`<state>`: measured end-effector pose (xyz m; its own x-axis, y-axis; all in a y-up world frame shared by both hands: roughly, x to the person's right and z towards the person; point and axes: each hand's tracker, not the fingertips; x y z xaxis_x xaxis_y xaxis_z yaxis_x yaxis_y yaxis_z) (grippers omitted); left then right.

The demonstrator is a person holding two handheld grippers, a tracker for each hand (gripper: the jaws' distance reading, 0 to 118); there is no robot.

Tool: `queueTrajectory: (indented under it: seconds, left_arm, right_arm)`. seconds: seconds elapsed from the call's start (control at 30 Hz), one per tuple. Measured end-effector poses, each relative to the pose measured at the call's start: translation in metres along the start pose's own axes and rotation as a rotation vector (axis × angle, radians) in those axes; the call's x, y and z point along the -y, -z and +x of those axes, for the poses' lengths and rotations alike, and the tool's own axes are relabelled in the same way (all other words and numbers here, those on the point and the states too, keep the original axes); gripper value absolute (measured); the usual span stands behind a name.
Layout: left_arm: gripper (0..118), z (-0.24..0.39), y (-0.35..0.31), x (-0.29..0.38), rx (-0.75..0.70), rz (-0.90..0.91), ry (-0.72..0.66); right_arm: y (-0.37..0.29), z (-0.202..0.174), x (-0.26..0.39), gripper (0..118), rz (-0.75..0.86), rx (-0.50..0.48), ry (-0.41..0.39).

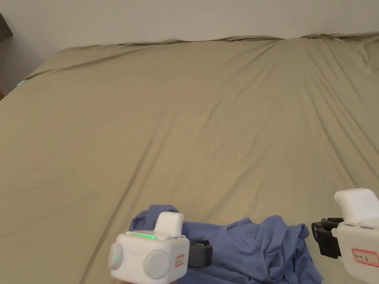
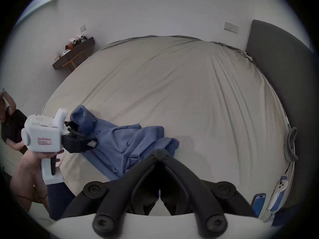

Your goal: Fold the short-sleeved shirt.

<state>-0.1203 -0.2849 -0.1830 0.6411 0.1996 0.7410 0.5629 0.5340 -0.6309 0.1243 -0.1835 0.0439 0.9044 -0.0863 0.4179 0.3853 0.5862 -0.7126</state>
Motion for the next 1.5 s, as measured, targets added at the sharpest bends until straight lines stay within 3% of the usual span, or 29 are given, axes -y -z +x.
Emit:
queueTrajectory:
  seconds: [0.1,0.17,0.2,0.3,0.33,0.37,0.47,0.6,0.7,0.77,0.83,0.9,1.03,1.1,1.17,1.2,1.3,1.37,1.5]
  left_arm:
    - [115,-0.028,-0.054,-0.010,0.142,0.130,-0.162]
    - [114,-0.054,-0.082,-0.016,0.100,0.164,-0.210]
    - [107,-0.064,-0.093,-0.022,0.029,0.180,-0.242]
    - [74,-0.088,-0.089,-0.027,-0.235,0.199,-0.116]
    - [26,-0.086,-0.074,-0.030,-0.290,0.155,-0.079]
    - [2,-0.085,-0.058,-0.030,-0.308,0.119,-0.067]
    - [2,-0.067,-0.016,-0.027,-0.111,0.066,-0.077]
    - [2,-0.018,0.018,-0.017,-0.131,0.021,0.009]
    - [2,0.019,0.022,-0.006,-0.041,-0.002,0.080]
    - [2,0.037,0.021,0.001,-0.082,0.000,0.154]
    - [2,0.045,0.021,-0.003,-0.086,0.004,0.127]
    - [2,0.050,0.015,-0.006,-0.016,-0.013,0.053]
    - [2,0.078,0.002,0.000,0.120,-0.042,0.090]
    - [2,0.075,-0.004,-0.003,0.238,-0.044,0.029]
    - [7,0.050,-0.021,-0.011,0.343,0.028,-0.085]
    - [61,0.030,-0.033,-0.018,0.390,0.082,-0.148]
    - [116,-0.043,-0.061,-0.032,0.452,0.191,-0.206]
    - [118,-0.083,-0.064,-0.029,0.402,0.236,-0.238]
    - [118,-0.160,-0.028,-0.032,0.355,-0.005,-0.320]
  right_arm:
    - [-0.004,0.010,0.002,2,0.015,-0.023,0.034]
    - [-0.006,0.016,0.001,2,0.026,-0.044,0.070]
    - [-0.005,0.018,0.000,2,0.028,-0.047,0.081]
    - [-0.002,0.017,-0.003,2,0.032,-0.043,0.086]
    - [0.000,0.015,-0.004,2,0.030,-0.043,0.084]
    - [0.002,0.014,-0.004,2,0.027,-0.043,0.079]
    - [0.011,0.007,-0.002,2,0.004,-0.033,0.059]
    - [0.024,0.002,0.005,2,-0.035,-0.005,0.063]
    - [0.030,-0.002,0.011,2,-0.059,-0.004,0.069]
    - [0.034,-0.005,0.013,2,-0.077,-0.011,0.071]
    - [0.036,-0.007,0.013,2,-0.081,-0.020,0.068]
    - [0.037,-0.009,0.012,2,-0.078,-0.025,0.069]
    - [0.034,-0.011,0.008,2,-0.067,-0.036,0.064]
    - [0.031,-0.009,0.006,2,-0.056,-0.048,0.073]
    - [0.026,-0.004,0.005,2,-0.037,-0.063,0.092]
    - [0.022,-0.001,0.004,2,-0.026,-0.079,0.101]
    - [0.011,0.008,0.003,2,-0.006,-0.136,0.113]
    - [0.007,0.012,0.003,2,0.005,-0.133,0.109]
    - [0.009,0.016,0.001,2,0.009,-0.173,0.151]
